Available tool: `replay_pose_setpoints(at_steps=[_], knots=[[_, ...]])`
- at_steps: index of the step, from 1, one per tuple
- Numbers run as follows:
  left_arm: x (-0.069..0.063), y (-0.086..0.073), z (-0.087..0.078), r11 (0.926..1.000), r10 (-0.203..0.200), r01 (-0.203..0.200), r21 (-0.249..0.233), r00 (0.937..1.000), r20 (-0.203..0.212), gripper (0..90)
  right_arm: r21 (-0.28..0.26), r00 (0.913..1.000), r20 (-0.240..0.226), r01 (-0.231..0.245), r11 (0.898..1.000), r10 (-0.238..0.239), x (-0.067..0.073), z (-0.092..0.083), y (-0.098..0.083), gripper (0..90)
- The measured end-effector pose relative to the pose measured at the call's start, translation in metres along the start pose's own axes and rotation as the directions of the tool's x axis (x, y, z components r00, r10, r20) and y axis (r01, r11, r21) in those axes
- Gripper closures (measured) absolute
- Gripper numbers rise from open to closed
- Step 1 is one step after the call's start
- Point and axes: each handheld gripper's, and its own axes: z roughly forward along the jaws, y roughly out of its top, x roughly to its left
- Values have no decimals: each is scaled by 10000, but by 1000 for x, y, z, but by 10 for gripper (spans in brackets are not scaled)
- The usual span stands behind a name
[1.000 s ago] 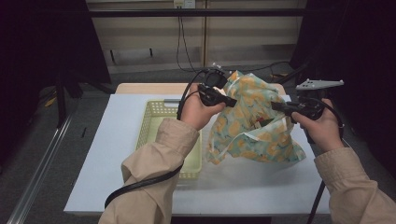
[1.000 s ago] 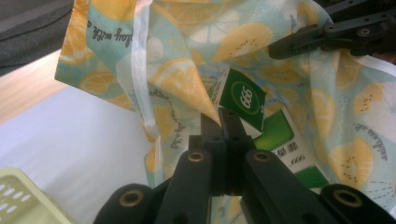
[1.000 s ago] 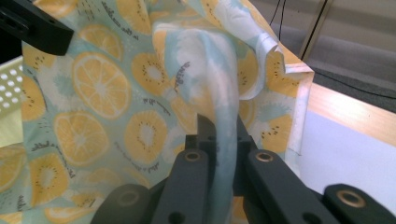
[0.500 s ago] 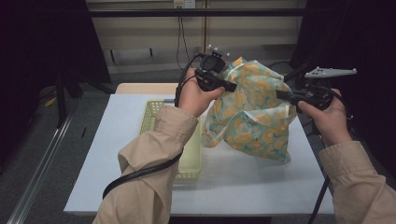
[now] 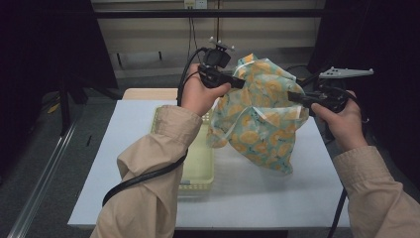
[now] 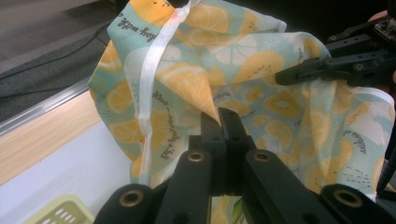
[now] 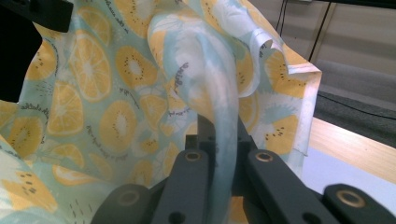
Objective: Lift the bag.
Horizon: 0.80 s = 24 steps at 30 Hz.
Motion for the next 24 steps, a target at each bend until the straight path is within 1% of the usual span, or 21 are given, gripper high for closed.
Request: replay_pose_setpoints(at_steps=[6,8,19,24], knots=[[8,-9,1,9997,-227,227,56,9997,96,900,92,9999,-152,0,10000,1,5,8,-3,886],[10,-11,1,9997,-210,210,84,9998,56,900,137,9998,-189,-19,9999,21,7,10,-4,885],[27,-28,-1,9985,-524,526,153,9985,-171,900,296,9986,-519,45,9996,-30,22,28,-7,874],[34,-36,-5,9979,-615,621,172,9976,-321,900,394,9977,-651,192,9990,-166,30,37,-9,858]])
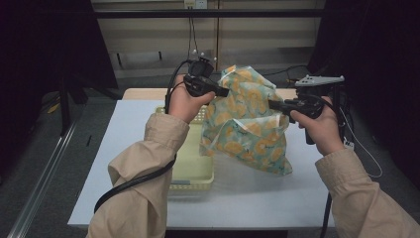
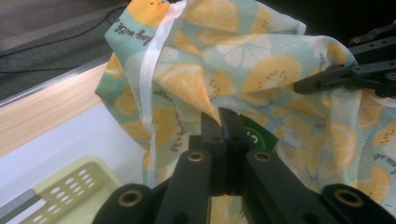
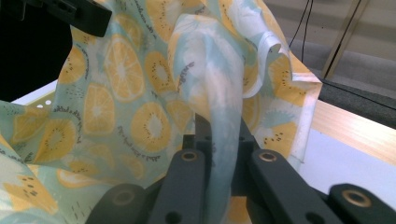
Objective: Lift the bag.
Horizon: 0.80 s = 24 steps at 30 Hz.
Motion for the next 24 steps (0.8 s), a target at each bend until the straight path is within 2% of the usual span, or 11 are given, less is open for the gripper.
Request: replay_pose_setpoints(at_steps=[4,9,12,15,17,20,22,24], knots=[[8,-8,-3,9998,-185,185,-17,9998,-122,900,65,9998,-208,-47,10000,49,7,8,-1,767],[18,-21,-6,9993,-339,343,120,9989,-320,899,125,9991,-429,27,9999,-22,17,17,-1,694],[25,-30,-8,9987,-460,469,206,9982,-380,893,151,9990,-445,35,9999,-28,21,22,-2,630],[31,-39,-8,9980,-599,608,186,9973,-430,860,180,9988,-493,8,9998,1,25,28,-3,506],[34,-43,-8,9968,-777,785,141,9958,-481,803,194,9986,-521,-32,9998,42,27,30,-4,435],[38,-48,-9,9962,-835,848,182,9945,-635,710,181,9993,-360,-116,9998,123,29,33,-5,281],[39,-49,-9,9958,-905,913,84,9935,-692,572,62,9995,-256,-183,9998,185,30,33,-5,237],[39,-49,-9,9948,-1010,1017,52,9923,-714,482,-9,9986,-339,-394,9992,394,31,33,-3,205]])
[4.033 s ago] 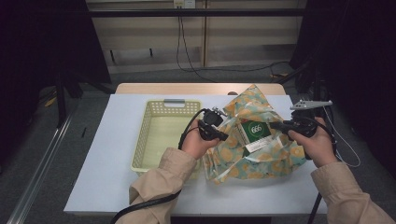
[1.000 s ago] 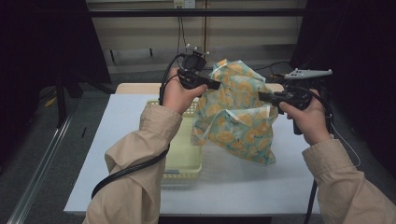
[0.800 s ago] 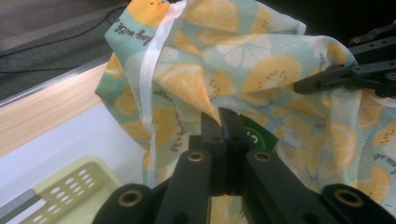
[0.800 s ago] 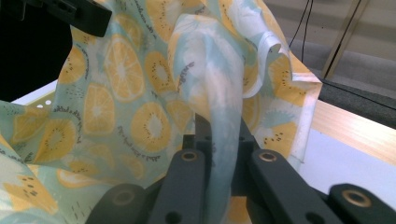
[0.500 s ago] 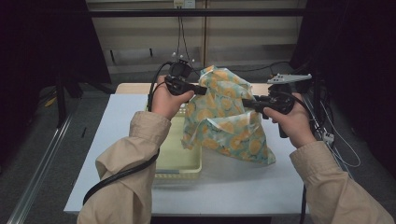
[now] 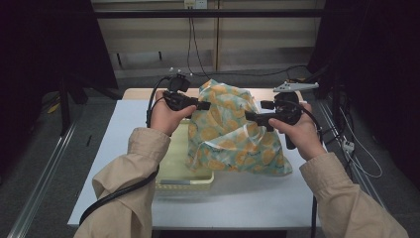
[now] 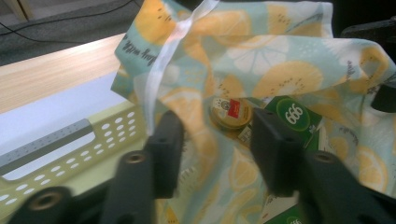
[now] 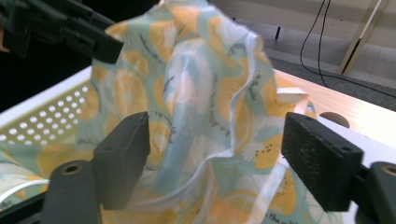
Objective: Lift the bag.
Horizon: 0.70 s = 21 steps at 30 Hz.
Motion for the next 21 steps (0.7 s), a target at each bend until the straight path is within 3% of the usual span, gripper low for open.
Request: replay_pose_setpoints(at_steps=[3,7,21], knots=[[-2,-1,-1,9999,-132,132,90,9999,-84,292,-97,9999,128,-11,10000,12,2,0,3,168],[-2,-3,-3,9999,66,-64,96,9999,-138,179,-244,9999,154,-52,9997,56,2,-3,5,162],[0,-16,-14,9994,350,-350,2,9994,47,84,-231,9994,301,-146,9996,153,-8,-23,-1,144]])
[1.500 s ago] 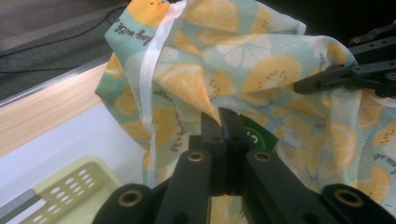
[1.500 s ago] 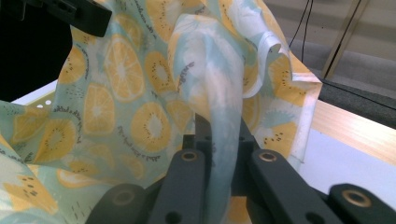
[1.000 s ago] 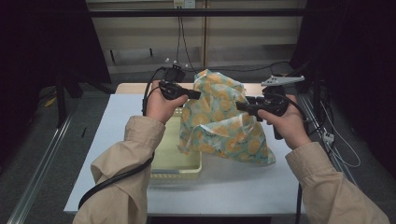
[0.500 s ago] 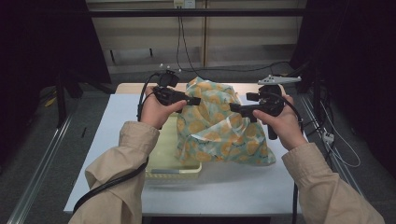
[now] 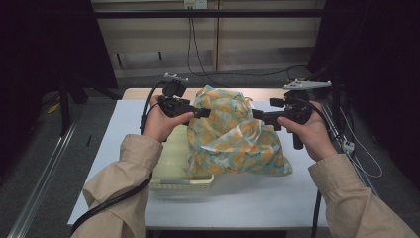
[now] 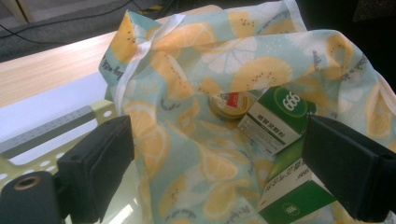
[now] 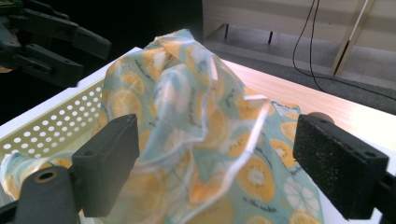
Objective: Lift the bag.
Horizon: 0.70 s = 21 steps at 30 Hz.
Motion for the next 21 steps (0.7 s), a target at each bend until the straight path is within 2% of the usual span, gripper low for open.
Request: replay_pose_setpoints(at_steps=[7,9,12,14,18,21], knots=[[2,-9,-10,9998,150,-150,-142,9999,25,70,121,9997,184,-183,9998,181,-10,-8,-14,143],[3,-12,-11,9996,214,-211,-184,9997,145,68,182,9996,230,-144,9997,140,-12,-8,-17,144],[5,-16,-12,9997,238,-238,-48,9997,111,62,247,9997,205,-131,9996,126,-12,-8,-22,144],[6,-19,-13,9997,217,-215,-121,9997,140,62,261,9997,217,-86,9996,80,-13,-7,-24,143],[5,-27,-15,9978,624,-616,-234,9973,387,61,310,9999,139,-18,9995,14,-12,-8,-30,143],[4,-32,-17,9966,810,-803,-191,9959,391,58,347,9999,143,86,9994,-91,-12,-8,-36,143]])
